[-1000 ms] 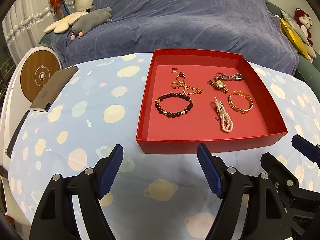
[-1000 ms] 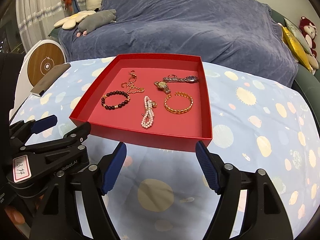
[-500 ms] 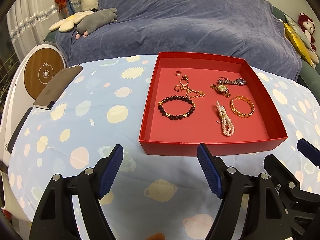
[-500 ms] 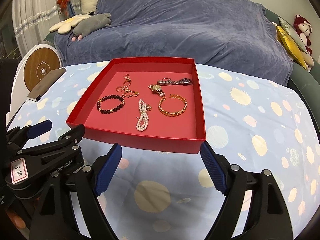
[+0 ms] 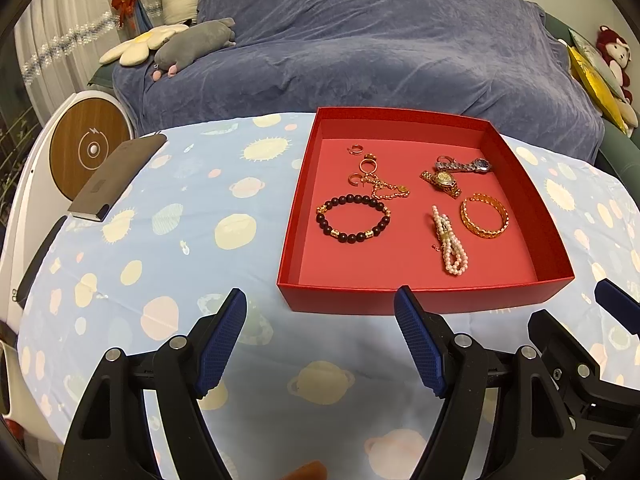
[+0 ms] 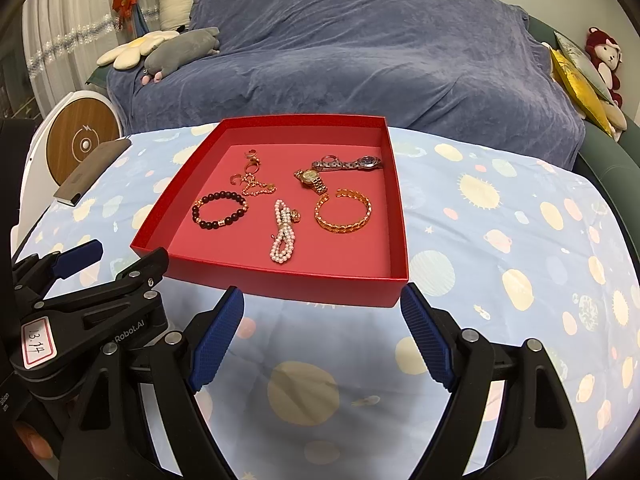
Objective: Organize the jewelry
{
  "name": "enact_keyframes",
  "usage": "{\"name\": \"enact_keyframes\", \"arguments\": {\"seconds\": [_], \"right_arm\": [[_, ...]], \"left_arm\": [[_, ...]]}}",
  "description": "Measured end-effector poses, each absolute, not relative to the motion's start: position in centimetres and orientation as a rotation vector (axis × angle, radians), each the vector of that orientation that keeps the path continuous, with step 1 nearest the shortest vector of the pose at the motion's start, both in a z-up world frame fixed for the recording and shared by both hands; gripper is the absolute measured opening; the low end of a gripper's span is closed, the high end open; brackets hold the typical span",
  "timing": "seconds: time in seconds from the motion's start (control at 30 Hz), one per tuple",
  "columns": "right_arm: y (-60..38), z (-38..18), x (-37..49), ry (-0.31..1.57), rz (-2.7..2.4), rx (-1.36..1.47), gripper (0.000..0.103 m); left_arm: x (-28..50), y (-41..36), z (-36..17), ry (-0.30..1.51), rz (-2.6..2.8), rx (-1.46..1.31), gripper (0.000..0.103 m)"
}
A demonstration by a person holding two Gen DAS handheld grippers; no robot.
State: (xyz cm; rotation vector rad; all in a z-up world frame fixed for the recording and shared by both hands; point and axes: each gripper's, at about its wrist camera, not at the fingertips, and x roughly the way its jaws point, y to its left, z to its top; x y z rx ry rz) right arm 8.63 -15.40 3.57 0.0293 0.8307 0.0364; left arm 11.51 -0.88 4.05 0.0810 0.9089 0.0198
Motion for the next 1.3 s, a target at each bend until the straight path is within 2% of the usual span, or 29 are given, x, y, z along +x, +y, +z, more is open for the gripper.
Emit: {"name": "enact_keyframes", "arguments": {"seconds": [1.3], "right_arm": [[-15.99, 4.11, 8.53, 0.823, 0.031, 0.039, 0.078]], "left_arm": [[11.73, -1.36, 4.68, 0.889, 0.025, 0.087, 0.073]]}}
